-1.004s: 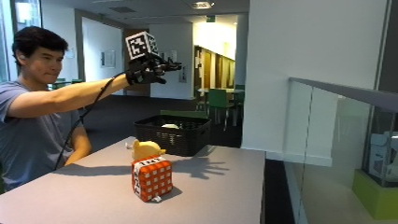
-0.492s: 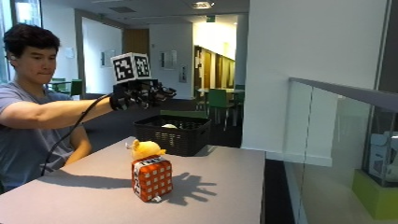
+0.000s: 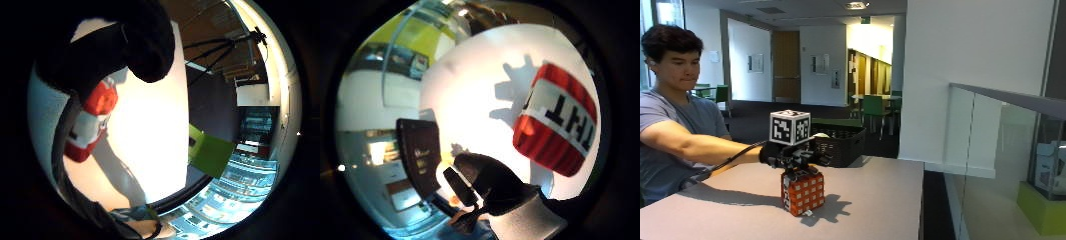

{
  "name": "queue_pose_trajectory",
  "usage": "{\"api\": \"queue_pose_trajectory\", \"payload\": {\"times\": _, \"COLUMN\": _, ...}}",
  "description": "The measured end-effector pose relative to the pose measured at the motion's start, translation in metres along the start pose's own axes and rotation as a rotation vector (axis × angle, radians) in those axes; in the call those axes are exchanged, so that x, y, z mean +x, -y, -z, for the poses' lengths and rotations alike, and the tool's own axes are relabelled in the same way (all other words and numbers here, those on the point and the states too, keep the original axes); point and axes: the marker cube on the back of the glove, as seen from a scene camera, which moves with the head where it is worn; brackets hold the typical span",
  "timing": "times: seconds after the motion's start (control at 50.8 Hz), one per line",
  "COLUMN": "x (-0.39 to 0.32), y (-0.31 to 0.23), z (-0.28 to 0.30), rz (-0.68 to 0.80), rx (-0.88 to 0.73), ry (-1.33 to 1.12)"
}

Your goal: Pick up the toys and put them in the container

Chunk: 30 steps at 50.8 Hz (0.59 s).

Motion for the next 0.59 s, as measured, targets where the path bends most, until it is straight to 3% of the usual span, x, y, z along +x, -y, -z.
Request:
{"api": "queue_pose_trajectory", "payload": {"times": 0.138, "x": 0.001, "y": -0.002, "z": -0.042, "rz": -0.008, "rx": -0.037, "ry": 0.014}}
{"api": "queue_pose_trajectory", "payload": {"times": 0.59, "x": -0.001, "y": -0.003, "z": -0.089, "rz": -0.019, "rx": -0.082, "ry": -0.068}}
